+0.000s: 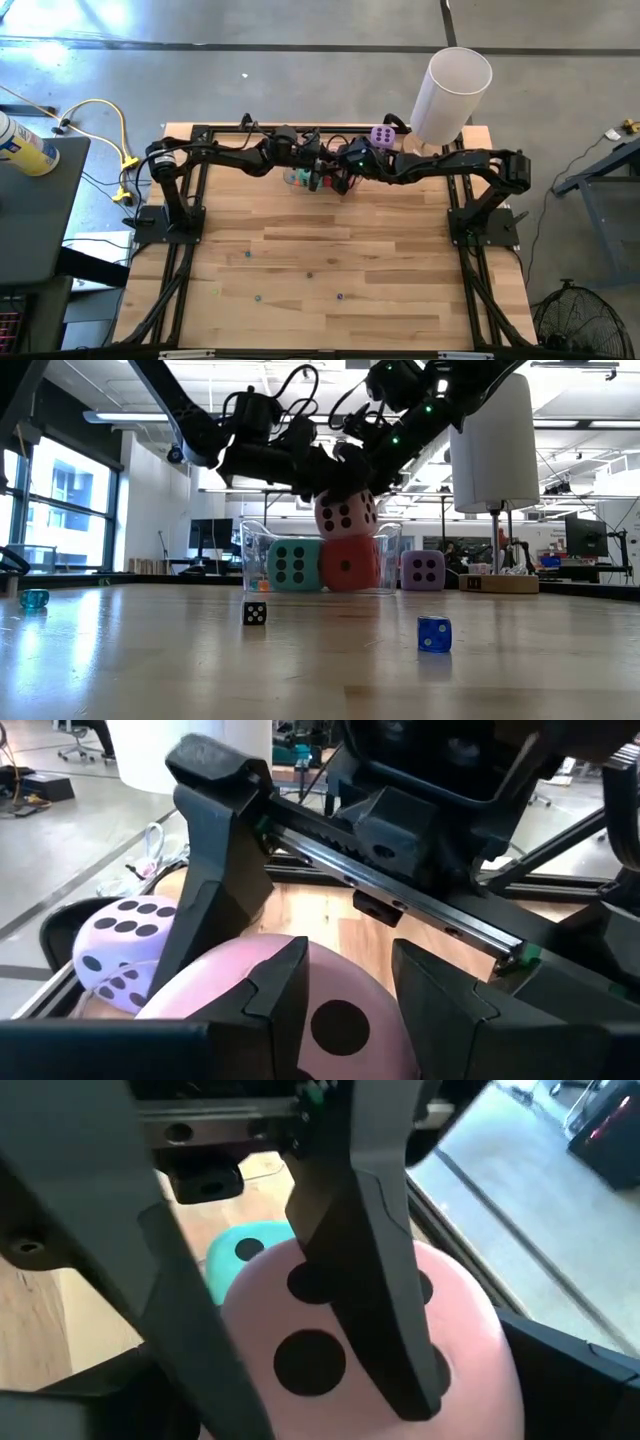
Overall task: Pick & Place Dice
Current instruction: Put the large pink dice into the transparent bin, then put the small light blue dice into the transparent bin
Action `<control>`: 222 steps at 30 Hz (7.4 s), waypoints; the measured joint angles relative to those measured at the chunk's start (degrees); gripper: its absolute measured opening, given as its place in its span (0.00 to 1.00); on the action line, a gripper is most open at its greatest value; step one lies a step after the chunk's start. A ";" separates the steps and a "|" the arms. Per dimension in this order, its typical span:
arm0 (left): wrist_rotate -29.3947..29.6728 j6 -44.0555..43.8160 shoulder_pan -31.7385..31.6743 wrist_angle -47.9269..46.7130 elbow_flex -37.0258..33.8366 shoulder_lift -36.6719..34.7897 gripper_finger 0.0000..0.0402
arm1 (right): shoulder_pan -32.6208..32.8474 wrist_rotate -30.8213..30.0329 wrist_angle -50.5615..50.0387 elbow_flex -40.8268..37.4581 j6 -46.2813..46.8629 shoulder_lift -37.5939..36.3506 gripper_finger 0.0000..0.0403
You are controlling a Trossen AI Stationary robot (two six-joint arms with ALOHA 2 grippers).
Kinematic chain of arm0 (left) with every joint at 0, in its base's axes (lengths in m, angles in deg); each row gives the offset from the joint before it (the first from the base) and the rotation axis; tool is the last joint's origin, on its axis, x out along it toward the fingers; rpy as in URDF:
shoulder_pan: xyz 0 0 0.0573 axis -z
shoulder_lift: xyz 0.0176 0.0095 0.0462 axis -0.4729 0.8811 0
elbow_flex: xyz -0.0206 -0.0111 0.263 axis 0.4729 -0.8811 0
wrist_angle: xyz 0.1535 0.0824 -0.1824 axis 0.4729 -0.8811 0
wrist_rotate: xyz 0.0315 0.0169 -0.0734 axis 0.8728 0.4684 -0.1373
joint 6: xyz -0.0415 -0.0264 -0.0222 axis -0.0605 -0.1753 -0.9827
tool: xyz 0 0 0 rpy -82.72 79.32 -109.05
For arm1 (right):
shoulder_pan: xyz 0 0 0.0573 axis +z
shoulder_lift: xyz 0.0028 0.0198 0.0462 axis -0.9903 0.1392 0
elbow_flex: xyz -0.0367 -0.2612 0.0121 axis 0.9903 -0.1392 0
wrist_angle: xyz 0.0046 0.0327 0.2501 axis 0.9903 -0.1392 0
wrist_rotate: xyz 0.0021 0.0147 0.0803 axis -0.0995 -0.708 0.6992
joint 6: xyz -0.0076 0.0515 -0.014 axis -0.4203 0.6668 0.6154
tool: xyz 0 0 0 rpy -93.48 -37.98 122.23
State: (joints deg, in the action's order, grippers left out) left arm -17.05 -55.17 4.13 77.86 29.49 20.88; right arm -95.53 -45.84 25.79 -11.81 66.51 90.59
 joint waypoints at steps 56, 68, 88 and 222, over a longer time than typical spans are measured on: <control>2.03 -6.04 0.12 6.38 -0.20 -1.52 0.35 | 14.77 -21.93 -3.36 0.15 -5.46 -9.67 0.98; 1.91 -6.17 0.15 4.85 -0.35 -4.90 0.35 | 20.91 -30.36 -6.51 0.09 -4.19 -9.63 0.98; 3.42 0.82 3.53 -65.80 -0.15 -34.80 0.35 | 42.72 -37.44 -27.02 -0.07 22.13 -13.08 0.98; 45.61 -34.34 54.52 -69.64 -17.12 -32.48 0.11 | 48.22 -22.12 5.95 -13.75 17.61 -11.29 0.98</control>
State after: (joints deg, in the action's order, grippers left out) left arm 28.56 -89.51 58.65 8.22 12.37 -11.60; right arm -47.30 -67.96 31.74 -25.56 84.12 79.30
